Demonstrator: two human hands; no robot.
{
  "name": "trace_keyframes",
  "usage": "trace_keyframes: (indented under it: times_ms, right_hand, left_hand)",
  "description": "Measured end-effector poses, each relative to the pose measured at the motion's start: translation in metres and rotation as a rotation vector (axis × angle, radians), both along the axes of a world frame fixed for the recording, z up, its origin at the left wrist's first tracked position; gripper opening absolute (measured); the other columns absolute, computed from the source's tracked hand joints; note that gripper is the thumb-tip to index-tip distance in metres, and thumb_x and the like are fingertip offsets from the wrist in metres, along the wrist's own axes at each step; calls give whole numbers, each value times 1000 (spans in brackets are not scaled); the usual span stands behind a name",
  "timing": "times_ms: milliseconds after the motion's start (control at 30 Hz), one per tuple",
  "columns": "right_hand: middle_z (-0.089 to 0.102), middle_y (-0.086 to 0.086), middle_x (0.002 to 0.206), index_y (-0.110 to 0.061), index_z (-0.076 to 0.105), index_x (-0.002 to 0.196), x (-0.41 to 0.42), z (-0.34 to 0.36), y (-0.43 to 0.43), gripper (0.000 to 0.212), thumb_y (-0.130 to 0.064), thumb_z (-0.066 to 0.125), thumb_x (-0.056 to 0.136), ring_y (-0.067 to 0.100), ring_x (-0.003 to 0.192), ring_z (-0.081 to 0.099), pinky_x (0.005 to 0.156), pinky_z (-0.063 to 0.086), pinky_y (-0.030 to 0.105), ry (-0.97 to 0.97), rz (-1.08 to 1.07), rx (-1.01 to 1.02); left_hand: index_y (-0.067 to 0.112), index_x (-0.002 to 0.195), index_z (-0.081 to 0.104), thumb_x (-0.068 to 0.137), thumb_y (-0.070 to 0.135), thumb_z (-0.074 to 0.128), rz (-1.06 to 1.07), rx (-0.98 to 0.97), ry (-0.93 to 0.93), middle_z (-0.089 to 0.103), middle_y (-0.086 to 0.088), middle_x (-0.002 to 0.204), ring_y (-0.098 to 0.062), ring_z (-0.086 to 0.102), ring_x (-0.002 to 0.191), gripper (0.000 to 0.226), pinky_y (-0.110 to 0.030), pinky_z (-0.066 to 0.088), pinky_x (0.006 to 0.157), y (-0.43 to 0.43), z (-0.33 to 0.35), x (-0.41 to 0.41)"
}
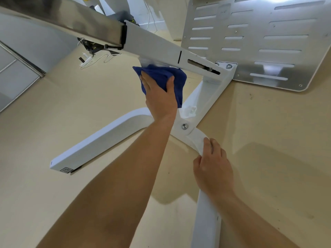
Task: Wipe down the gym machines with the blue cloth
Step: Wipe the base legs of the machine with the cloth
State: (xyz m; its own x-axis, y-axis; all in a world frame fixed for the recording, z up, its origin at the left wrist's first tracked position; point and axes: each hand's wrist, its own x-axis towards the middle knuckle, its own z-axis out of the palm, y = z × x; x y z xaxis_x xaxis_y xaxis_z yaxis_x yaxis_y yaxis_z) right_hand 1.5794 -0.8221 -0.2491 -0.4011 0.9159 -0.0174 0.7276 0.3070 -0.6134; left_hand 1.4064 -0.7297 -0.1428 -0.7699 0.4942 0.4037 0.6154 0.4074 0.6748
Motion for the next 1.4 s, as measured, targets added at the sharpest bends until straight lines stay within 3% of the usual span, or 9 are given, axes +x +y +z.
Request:
trace_keyframes:
  times_ms: [233, 400, 500, 600, 733, 833, 933, 1267, 1400]
  right_hand:
    - [52, 17, 136, -3, 48, 137, -5, -4, -2, 55, -17, 51, 84, 34, 105, 58, 76, 53, 41, -40, -19, 49]
    - [54, 16, 133, -3, 50, 136, -7, -6, -2, 55, -20, 43, 83, 34, 102, 59, 74, 54, 41, -41, -46, 39]
    - [53, 15, 133, -5, 48, 136, -6, -3, -2, 60, -26, 28, 83, 32, 102, 58, 75, 54, 41, -42, -28, 43]
    - [51, 12, 136, -7, 46, 138, -5, -2, 0, 63, -29, 23, 83, 32, 106, 57, 78, 53, 41, -51, -24, 49]
    - [52, 13, 135, -6, 47, 138, -6, -4, 0, 64, -29, 24, 83, 32, 107, 58, 78, 55, 42, -53, -32, 52]
    - [53, 14, 132, -6, 48, 136, -6, -3, 1, 61, -28, 27, 83, 33, 104, 58, 76, 55, 41, -51, -30, 70]
    - [51, 13, 132, -7, 47, 135, -7, -5, 2, 55, -23, 43, 83, 32, 101, 56, 73, 51, 39, -71, -17, 83]
    - [42, 10, 149, -14, 34, 150, 11, 5, -4, 66, -22, 40, 85, 30, 126, 48, 99, 47, 41, 147, 164, 224]
    - [28, 3, 160, -19, 16, 158, 48, 26, -17, 78, -16, 50, 88, 25, 138, 37, 110, 39, 39, 214, 329, 64]
  left_hand:
    - [22, 157, -1, 99, 43, 47, -36, -91, -143, 35, -1, 155, -23, 50, 129, 78, -40, 46, 101, -27, -55, 10]
    - [11, 130, 47, 103, 31, 46, -125, -86, -385, 63, -2, 104, -7, 58, 80, 33, -11, 41, 61, -66, -84, 2]
    - [5, 109, 50, 105, 25, 37, -6, -247, -253, 55, -7, 92, -24, 52, 84, 24, -23, 28, 57, -56, -58, -13]
    - [5, 125, 52, 104, 23, 38, -17, -5, -264, 62, -15, 109, -31, 58, 101, 31, -23, 37, 76, -26, -7, -22]
    - [36, 103, 45, 105, 27, 36, -196, 241, -337, 53, 9, 76, -2, 53, 60, 12, -20, 44, 55, -13, 24, -21]
    - [21, 116, 46, 107, 28, 34, -131, 142, -361, 52, 9, 81, 0, 55, 71, 16, -8, 40, 60, -23, 1, -19]
    - [12, 113, 52, 104, 29, 40, -74, -55, -425, 55, 4, 85, -24, 58, 90, 22, -26, 40, 77, -44, -35, -26]
    - [21, 56, 52, 84, 36, 72, -345, -481, -86, 53, 10, 51, -6, 50, 49, 38, -21, 37, 50, -122, -35, 30]
    - [15, 86, 70, 82, 33, 76, -375, -447, -318, 70, 4, 76, -9, 65, 67, 19, -17, 47, 57, -148, -18, 72]
